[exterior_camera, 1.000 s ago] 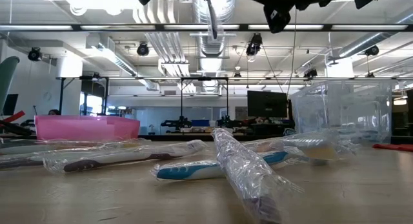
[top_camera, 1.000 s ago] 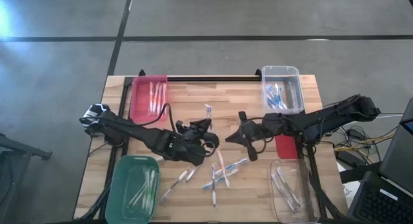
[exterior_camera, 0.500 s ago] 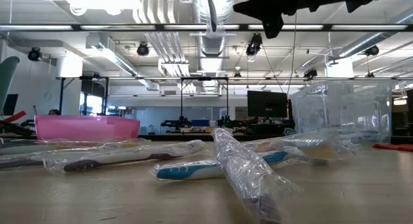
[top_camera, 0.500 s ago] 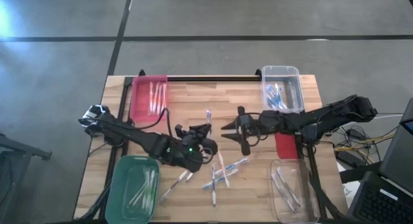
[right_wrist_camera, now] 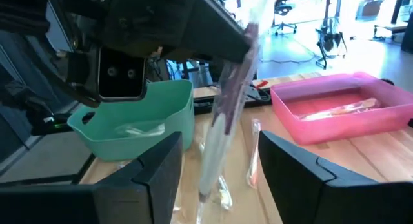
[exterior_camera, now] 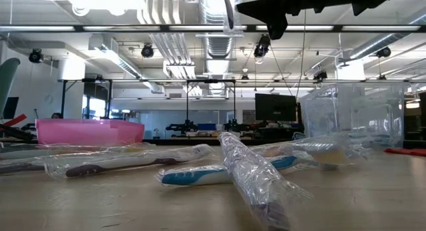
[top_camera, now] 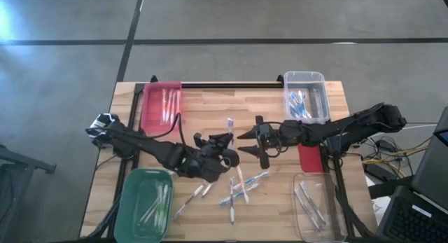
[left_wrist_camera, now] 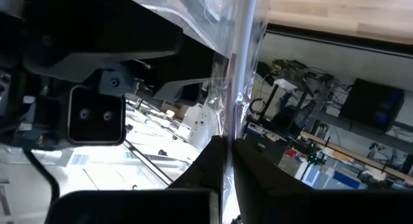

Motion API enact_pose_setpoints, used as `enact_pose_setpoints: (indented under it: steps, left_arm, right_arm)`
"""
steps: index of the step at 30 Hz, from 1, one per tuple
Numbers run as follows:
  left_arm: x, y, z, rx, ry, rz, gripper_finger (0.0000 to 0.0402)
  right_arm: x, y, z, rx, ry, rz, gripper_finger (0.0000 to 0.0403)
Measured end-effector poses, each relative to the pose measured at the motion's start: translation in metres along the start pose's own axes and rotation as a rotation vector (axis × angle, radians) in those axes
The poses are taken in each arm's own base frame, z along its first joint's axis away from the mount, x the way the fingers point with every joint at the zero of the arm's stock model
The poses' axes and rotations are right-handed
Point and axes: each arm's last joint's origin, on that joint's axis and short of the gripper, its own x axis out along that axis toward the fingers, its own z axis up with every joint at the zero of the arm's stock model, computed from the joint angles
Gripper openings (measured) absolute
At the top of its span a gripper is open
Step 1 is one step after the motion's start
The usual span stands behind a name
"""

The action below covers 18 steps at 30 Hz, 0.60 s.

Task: Pick & Place Toothbrushes
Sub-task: Put the violet toothbrush into the bottom transparent bin

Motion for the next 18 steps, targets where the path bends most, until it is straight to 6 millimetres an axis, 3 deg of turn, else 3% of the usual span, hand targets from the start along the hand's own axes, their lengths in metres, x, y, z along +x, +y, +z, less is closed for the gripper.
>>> enact_pose_setpoints:
  steps: [18]
  left_arm:
    - [0.0112, 0.0097, -0.009, -0.002, 0.002, 0.074, 0.0021]
  right_arm:
    - [0.007, -0.005, 0.0003, -0.006, -0.058, -0.038, 0.0152]
